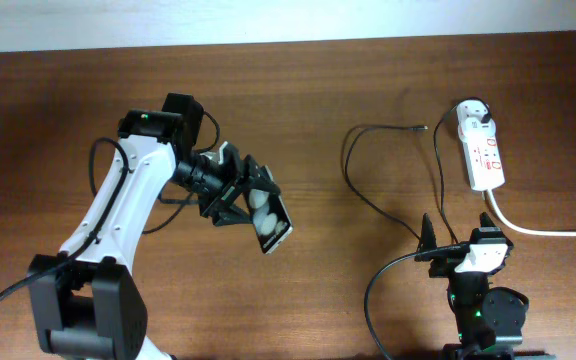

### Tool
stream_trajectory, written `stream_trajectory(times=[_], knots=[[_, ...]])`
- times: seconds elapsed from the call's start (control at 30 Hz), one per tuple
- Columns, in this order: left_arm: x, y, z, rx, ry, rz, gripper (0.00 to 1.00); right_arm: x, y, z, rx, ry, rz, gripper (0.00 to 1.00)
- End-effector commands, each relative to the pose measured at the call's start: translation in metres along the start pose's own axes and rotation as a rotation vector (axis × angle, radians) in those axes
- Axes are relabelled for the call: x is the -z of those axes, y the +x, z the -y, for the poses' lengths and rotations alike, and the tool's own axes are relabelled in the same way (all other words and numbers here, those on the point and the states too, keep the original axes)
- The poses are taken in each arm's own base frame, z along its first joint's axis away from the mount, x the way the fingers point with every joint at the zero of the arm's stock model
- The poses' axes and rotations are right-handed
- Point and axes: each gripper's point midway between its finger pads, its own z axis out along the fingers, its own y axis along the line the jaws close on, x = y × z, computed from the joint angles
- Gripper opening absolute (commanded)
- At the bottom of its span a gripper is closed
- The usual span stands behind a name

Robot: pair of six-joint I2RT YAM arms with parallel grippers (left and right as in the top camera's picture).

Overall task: Plug charger to phone and switch on socket
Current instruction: 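Lift the phone with the left gripper and tilt it upright, then move the right gripper to the phone and grasp its edge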

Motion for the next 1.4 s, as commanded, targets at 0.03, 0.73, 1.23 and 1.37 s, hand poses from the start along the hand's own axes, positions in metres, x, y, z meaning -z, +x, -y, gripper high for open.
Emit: stream_trajectory(times=[0.03, 0.73, 1.23, 1.37], knots=[[0.007, 0.023, 0.035, -0.085, 0.203, -0.112, 0.57, 0.0, 0.002, -0.004, -0.001, -0.019, -0.001, 0.99], [0.006, 0.02, 0.035, -0.107, 0.198, -0.096, 0.56, 0.0, -0.003, -0.005, -0.001, -0.027, 0.017, 0.99], [0.007, 0.006, 0.043, -0.181, 0.223, -0.042, 0.58, 0.084, -0.004, -0.148, -0.947, -0.947, -0.52, 0.99], [0.006, -0.01, 0.04, -0.155, 0.181, 0.021, 0.58, 0.068, -0.004, -0.138, -0.966, -0.848, -0.459, 0.99]])
